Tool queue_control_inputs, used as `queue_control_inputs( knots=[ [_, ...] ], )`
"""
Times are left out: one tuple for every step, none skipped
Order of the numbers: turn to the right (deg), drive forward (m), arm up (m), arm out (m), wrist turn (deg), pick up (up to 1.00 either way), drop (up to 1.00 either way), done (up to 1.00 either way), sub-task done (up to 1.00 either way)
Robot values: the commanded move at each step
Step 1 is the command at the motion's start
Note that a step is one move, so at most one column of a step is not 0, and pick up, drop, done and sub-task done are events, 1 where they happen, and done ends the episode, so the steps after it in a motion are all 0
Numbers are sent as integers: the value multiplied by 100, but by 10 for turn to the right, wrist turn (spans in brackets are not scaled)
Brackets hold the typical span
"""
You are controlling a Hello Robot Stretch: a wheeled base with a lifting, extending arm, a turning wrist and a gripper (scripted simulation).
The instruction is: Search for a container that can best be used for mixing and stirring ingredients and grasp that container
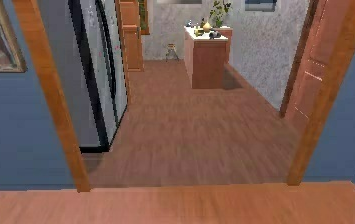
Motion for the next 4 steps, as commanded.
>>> queue_control_inputs(
  knots=[
    [0, 100, 0, 0, 0, 0, 0, 0, 0],
    [0, 100, 0, 0, 0, 0, 0, 0, 0],
    [0, 100, 0, 0, 0, 0, 0, 0, 0],
    [-30, 0, 0, 0, 0, 0, 0, 0, 0]
  ],
)
